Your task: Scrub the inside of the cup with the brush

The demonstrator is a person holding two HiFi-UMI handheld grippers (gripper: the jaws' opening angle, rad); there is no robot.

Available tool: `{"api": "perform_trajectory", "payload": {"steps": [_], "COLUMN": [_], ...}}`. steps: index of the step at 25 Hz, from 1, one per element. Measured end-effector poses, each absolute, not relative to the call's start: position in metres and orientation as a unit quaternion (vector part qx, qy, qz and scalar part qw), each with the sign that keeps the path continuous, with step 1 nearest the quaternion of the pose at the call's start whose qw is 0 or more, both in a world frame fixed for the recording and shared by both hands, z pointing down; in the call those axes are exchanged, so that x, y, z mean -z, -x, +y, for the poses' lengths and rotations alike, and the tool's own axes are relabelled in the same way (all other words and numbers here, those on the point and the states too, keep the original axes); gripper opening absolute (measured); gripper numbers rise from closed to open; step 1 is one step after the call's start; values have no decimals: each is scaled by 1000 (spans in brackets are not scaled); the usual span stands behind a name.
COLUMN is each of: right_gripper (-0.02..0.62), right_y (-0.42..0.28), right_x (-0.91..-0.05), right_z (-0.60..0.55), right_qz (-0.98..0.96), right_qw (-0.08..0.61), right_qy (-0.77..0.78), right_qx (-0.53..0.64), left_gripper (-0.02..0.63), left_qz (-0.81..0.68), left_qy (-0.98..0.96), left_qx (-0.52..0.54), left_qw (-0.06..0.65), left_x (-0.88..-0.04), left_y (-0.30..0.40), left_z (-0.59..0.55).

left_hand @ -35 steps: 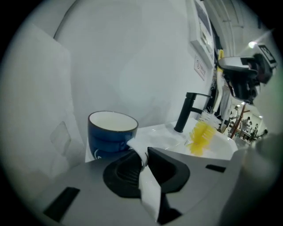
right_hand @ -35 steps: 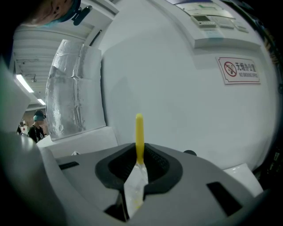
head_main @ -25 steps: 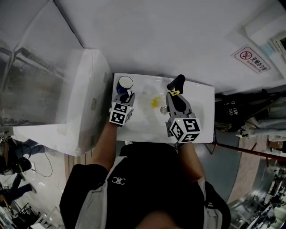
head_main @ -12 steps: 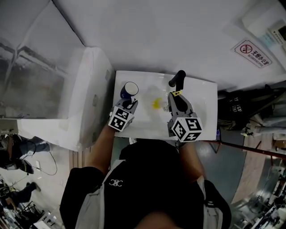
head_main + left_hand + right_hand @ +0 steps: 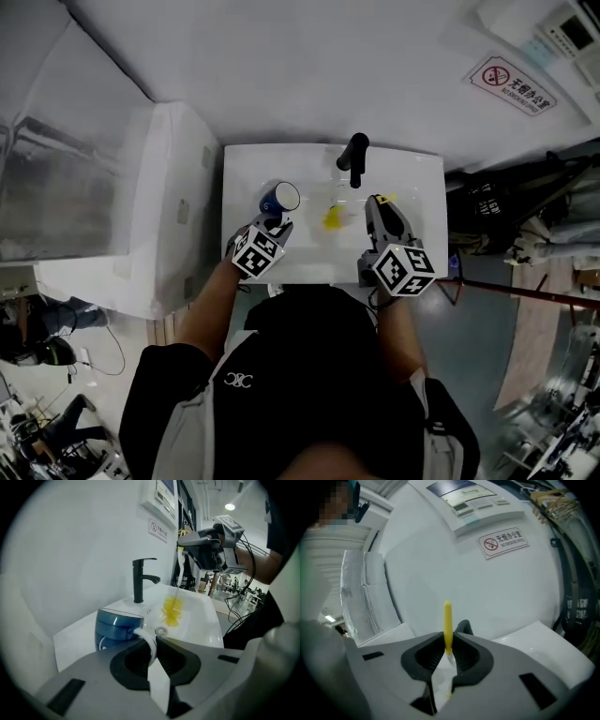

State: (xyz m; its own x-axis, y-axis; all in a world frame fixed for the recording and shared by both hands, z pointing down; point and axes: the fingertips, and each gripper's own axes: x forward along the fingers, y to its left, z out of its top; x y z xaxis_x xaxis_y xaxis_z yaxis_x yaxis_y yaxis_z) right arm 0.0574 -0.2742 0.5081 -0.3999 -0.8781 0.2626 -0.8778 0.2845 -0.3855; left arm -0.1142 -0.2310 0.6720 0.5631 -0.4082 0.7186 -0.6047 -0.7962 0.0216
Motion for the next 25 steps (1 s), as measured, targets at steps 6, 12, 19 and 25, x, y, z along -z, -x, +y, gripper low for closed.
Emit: {"api": "perform_trajectory", "payload": {"steps": [6,12,19,25], "right_gripper": [55,55,55,55], "right_y": [-121,-180,-194,-173], "right_x": [-513,-501,-497,-515], "right_z": [-266,-262,-262,-263], "right_qz": [755,715,693,700], "right_qw": [65,164,244,233], "right_qy": [580,585,553,531], "right_qx": [298,346,393,416], "left_gripper": [46,46,46,46], "left_qz": [-241,-194,-159,-135], "left_qy": [-880,-881,-887,-895], "left_qx": [-391,-418,-424,-419], "left_qw": [125,109,92,72], "left_x": [-685,-698,-694,-687], "left_y": [81,53,24,8], "left_z": [-215,-198,-188,-182]}}
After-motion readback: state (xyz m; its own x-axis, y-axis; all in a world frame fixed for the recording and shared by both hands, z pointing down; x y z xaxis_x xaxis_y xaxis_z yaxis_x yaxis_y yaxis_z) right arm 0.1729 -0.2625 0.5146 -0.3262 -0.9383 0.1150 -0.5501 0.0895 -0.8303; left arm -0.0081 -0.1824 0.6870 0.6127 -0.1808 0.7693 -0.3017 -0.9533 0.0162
